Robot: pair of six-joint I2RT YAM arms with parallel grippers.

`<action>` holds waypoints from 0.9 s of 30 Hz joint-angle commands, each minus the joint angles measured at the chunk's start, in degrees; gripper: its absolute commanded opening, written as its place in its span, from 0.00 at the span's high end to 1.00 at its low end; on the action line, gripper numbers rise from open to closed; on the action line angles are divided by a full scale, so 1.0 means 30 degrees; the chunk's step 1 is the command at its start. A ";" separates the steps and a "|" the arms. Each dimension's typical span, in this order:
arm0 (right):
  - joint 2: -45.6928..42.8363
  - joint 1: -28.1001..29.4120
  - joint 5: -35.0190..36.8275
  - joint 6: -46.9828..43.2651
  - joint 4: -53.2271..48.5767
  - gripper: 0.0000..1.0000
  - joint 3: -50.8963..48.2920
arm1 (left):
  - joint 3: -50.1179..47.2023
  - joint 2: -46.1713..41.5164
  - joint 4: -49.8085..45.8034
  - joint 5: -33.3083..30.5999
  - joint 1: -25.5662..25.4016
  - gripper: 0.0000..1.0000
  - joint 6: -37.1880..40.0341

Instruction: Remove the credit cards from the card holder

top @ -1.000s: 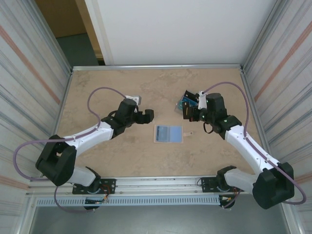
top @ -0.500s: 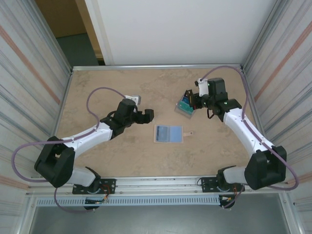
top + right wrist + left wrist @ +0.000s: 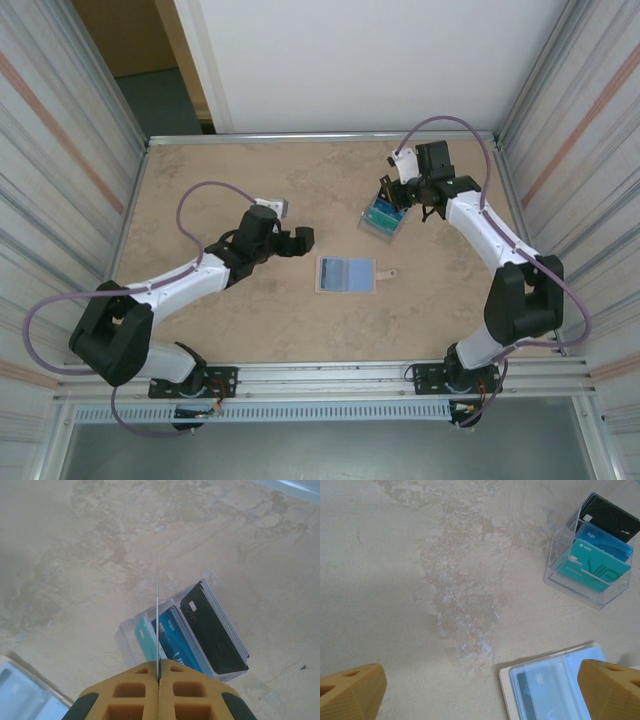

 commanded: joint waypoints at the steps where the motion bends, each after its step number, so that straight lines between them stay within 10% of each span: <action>1: 0.0963 -0.0249 0.0554 -0.1427 -0.0901 1.00 0.1284 | -0.0152 -0.0806 -0.0050 -0.0221 0.0183 0.01 0.0244; 27: 0.5632 -0.0938 0.0155 -0.5983 -0.3401 1.00 0.5836 | -0.0273 -0.1251 -0.0577 -0.0767 0.0266 0.01 0.0268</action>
